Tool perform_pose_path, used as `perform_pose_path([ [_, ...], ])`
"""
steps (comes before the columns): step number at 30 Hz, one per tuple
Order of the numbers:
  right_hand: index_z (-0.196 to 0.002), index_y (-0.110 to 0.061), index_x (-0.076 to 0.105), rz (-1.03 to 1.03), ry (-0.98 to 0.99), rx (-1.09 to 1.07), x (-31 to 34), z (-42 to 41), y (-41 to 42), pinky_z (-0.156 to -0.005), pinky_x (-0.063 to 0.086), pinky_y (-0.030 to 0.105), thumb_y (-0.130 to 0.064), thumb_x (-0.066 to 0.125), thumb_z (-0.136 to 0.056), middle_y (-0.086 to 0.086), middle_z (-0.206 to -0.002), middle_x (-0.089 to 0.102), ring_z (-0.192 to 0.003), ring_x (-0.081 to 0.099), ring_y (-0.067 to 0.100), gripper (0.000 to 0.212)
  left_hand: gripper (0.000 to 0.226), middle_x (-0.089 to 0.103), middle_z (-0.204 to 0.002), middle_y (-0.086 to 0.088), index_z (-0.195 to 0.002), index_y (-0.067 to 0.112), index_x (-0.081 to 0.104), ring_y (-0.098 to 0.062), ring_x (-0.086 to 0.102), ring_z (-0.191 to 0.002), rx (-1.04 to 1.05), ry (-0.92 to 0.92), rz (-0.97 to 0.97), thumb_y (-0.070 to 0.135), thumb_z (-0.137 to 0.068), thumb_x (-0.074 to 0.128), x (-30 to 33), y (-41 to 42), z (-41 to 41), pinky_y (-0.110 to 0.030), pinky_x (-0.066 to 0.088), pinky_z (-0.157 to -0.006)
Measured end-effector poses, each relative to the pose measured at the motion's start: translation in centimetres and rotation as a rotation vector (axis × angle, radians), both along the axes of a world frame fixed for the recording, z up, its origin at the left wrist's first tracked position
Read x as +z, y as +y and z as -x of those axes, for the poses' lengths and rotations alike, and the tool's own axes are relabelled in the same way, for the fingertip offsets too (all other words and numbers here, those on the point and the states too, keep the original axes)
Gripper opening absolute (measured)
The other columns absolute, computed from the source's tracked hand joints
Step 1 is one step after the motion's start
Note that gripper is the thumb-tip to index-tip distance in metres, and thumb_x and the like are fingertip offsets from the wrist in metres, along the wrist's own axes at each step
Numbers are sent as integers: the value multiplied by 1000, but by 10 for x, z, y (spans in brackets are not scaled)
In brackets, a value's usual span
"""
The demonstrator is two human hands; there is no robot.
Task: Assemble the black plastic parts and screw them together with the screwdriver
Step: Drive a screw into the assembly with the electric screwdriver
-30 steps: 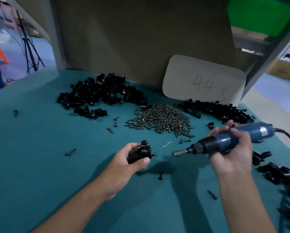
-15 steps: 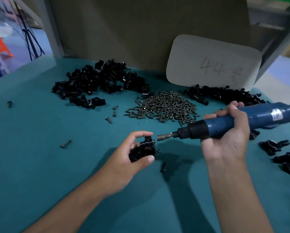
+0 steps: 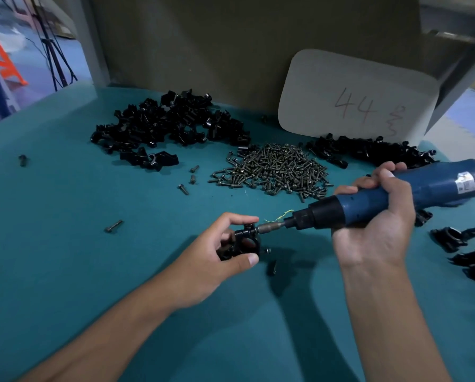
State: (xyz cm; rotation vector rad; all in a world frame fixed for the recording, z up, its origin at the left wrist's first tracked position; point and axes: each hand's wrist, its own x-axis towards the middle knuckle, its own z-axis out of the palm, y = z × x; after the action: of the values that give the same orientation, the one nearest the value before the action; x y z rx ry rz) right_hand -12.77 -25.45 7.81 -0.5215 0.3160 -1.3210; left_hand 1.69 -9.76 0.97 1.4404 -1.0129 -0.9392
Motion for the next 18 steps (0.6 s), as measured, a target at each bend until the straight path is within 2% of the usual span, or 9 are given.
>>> perform_pose_path([
  [3, -103, -25, 59, 4, -23, 26, 0, -1, 2, -59, 46, 23, -1, 55, -93, -11, -89, 63, -63, 53, 6, 26, 45, 69, -97, 1, -118, 50, 61, -1, 59, -77, -51, 23, -20, 16, -92, 73, 2, 1, -2, -9, 45, -73],
  [7, -103, -25, 57, -14, -37, 34, -3, -2, 3, -60, 46, 22, -1, 52, -94, -11, -87, 61, -63, 52, 6, 26, 42, 71, -102, 5, -123, 39, 62, 1, 63, -88, -49, 72, -41, 14, -92, 73, 0, 0, -3, -9, 46, -79],
  [9, -102, -25, 57, -20, -41, 31, -3, -2, 3, -60, 46, 22, -1, 51, -94, -11, -86, 61, -62, 51, 6, 26, 36, 69, -97, 8, -123, 27, 65, -3, 61, -85, -57, 82, -54, 19, -89, 76, 0, -1, -3, -12, 45, -78],
  [11, -102, -25, 57, -18, -38, 27, -4, -3, 4, -59, 46, 22, -1, 52, -94, -11, -86, 61, -62, 51, 6, 26, 37, 65, -93, 2, -117, 20, 67, -8, 56, -83, -67, 57, -67, 29, -82, 73, 0, -2, -3, -18, 42, -77],
  [13, -101, -25, 59, -9, -34, 24, -4, -3, 5, -59, 46, 23, -1, 52, -93, -11, -86, 61, -63, 51, 6, 26, 38, 66, -95, -6, -115, 20, 68, -11, 55, -86, -67, 46, -69, 33, -79, 71, -1, -2, -3, -24, 42, -79],
  [18, -103, -25, 58, 0, -21, 19, -5, -3, 7, -60, 47, 24, -1, 53, -93, -11, -88, 61, -64, 52, 7, 27, 31, 62, -86, 2, -108, 22, 69, -12, 50, -77, -45, 108, -49, 28, -78, 73, -4, -4, -3, -26, 38, -70],
])
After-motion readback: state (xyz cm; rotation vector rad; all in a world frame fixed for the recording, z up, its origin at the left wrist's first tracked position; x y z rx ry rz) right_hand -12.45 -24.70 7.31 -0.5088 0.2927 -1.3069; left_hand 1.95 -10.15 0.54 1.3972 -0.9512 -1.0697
